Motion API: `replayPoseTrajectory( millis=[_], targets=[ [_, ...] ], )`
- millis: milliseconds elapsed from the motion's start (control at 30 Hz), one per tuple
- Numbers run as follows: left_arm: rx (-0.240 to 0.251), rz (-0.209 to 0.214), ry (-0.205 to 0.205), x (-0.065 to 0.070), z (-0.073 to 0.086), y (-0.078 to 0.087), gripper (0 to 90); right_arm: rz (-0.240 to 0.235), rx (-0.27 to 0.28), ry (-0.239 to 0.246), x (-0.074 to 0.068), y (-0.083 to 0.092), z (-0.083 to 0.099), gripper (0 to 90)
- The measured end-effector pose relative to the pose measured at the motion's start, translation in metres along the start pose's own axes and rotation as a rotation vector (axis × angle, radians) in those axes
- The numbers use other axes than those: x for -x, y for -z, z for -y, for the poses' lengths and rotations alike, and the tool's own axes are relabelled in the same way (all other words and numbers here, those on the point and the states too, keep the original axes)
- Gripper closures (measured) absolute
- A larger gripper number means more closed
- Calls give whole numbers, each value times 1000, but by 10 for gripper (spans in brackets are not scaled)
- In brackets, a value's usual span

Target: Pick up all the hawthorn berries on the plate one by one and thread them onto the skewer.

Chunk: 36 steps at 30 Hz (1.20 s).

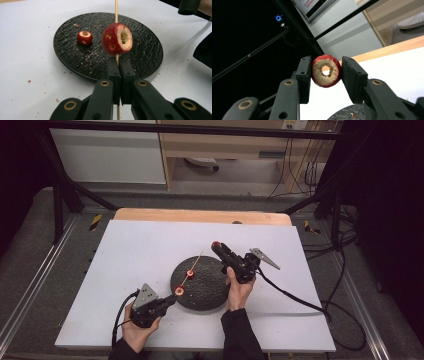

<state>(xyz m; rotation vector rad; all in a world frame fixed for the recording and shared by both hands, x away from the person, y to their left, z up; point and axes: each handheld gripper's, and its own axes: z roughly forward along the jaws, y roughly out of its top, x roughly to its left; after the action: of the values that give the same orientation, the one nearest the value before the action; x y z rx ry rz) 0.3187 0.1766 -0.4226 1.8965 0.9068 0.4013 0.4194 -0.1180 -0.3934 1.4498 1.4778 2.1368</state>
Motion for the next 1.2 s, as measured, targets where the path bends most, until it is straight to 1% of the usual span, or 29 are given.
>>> replayPoseTrajectory(
  millis=[100,233,333,533,867,1200],
  targets=[
    [1,1,-1,2,-2,-1,883,-1,9,-9,1,-1,-2,612],
    [2,4,-3,5,-4,-4,884,-7,33,-22,0,-1,-4,613],
    [0,11,-3,8,-6,-6,884,-9,43,-18,1,-2,-5,613],
    [2,23,-2,13,-10,-11,884,-18,65,-26,1,-2,-5,613],
    [6,30,5,15,-12,-16,884,-24,85,-28,0,-2,-4,613],
    [8,35,8,17,-13,-18,884,-24,86,-31,1,-3,-2,613]
  ],
)
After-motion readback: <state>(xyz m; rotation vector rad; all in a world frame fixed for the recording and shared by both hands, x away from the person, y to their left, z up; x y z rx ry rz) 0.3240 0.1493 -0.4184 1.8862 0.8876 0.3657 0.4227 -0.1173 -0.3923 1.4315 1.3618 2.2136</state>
